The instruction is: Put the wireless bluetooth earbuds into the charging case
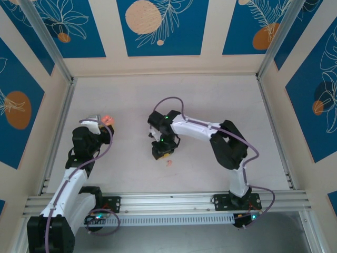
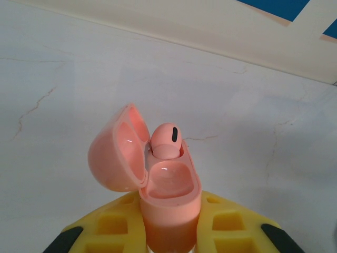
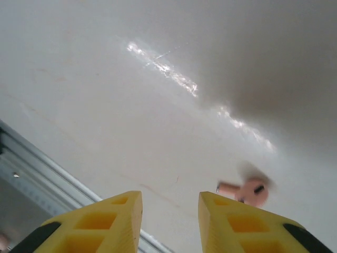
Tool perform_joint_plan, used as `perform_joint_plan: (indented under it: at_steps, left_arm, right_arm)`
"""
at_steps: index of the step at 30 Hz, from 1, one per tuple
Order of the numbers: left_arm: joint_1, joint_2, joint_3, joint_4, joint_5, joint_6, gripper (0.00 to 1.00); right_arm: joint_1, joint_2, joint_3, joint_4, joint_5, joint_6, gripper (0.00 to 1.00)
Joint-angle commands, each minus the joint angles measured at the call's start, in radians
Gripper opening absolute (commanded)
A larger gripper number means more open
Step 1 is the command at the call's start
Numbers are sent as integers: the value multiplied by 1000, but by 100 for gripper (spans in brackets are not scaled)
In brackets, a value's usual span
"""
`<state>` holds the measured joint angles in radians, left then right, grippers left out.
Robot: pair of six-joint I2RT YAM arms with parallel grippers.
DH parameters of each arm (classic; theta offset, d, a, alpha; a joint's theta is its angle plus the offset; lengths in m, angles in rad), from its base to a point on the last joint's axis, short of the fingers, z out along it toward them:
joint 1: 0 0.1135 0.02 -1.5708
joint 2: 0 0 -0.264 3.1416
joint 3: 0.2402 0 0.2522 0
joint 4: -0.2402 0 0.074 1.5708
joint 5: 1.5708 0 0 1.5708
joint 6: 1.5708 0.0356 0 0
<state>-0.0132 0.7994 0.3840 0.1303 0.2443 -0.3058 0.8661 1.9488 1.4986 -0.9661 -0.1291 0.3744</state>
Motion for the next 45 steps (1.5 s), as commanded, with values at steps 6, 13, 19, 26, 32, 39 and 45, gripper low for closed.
perform_joint_plan:
  at_steps: [6, 13, 19, 26, 32, 39, 45]
  left_arm:
    - [16, -4, -10, 21, 67, 8, 14]
    - [16, 17, -26, 104, 195, 14, 15]
    - [16, 10, -25, 97, 197, 19, 15]
    - [16, 11, -19, 87, 198, 23, 15]
    - [16, 10, -17, 80, 194, 28, 15]
    - [15, 18, -20, 88, 192, 27, 15]
    - [16, 36, -20, 106, 200, 22, 15]
  right_arm:
    - [-91, -201, -230, 30, 8, 297, 40]
    - [-109, -170, -279, 89, -55, 349, 42]
    - [-99, -102, -249, 117, -83, 353, 42]
    - [-84, -31, -213, 128, -99, 339, 42]
    - [-66, 8, -177, 125, -105, 324, 41]
    - [-47, -3, -143, 92, -58, 299, 43]
    - [-43, -23, -147, 21, -4, 295, 44]
